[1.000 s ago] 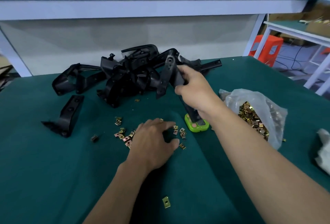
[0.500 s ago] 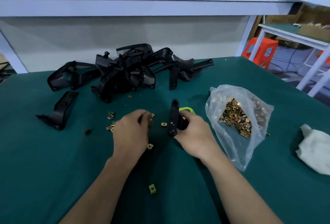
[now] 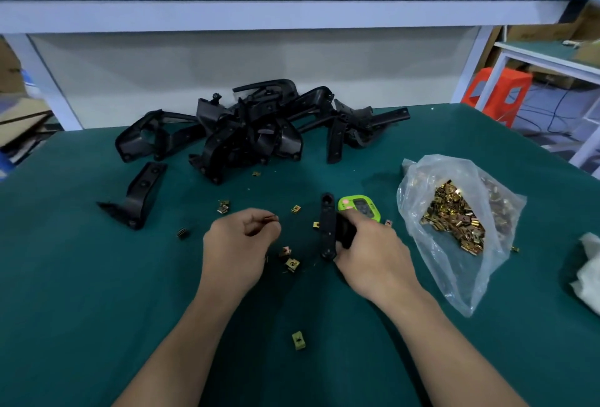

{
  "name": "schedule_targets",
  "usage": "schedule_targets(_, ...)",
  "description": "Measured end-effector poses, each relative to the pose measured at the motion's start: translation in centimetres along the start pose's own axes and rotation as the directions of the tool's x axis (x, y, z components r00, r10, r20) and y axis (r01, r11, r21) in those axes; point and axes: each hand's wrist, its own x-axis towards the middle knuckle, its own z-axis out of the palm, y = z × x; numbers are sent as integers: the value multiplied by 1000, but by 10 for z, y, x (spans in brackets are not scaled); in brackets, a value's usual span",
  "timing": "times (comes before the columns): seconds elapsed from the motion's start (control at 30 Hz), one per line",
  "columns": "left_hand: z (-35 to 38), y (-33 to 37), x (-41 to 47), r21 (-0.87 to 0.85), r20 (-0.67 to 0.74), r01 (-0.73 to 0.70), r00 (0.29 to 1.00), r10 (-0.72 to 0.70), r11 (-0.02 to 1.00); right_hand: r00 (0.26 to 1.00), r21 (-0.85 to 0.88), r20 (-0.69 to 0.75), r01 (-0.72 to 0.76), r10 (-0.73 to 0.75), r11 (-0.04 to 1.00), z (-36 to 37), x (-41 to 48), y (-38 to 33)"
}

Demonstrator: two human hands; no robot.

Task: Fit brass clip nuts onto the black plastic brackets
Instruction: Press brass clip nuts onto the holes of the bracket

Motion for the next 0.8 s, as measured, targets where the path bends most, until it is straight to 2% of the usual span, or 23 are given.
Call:
schedule_targets(0.13, 3, -4, 0, 131, 6, -109, 994, 109, 985, 994, 130, -88, -47, 59, 990, 0, 4, 7)
schedule_targets(0.23, 6, -4, -1, 132, 11, -150, 989, 150, 980, 991, 162, -125, -33, 54, 986, -1, 5, 8)
schedule_targets(0.4, 9, -1, 0, 109, 10, -139, 990, 139, 984, 998, 89, -43, -33, 37, 995, 0, 5, 3)
schedule_targets(0.5, 8, -1, 0, 171, 30, -180, 984, 177, 969, 1000, 43, 3, 7, -7, 999, 2, -1, -4)
schedule_targets(0.67, 8, 0, 2, 171, 13, -205, 978, 206, 964, 992, 71, 94, 72, -78, 995, 3, -1, -6)
schedule_targets(0.8, 12, -2, 7, 152, 6, -190, 982, 191, 970, 996, 77, 68, 58, -63, 995, 4, 1, -4)
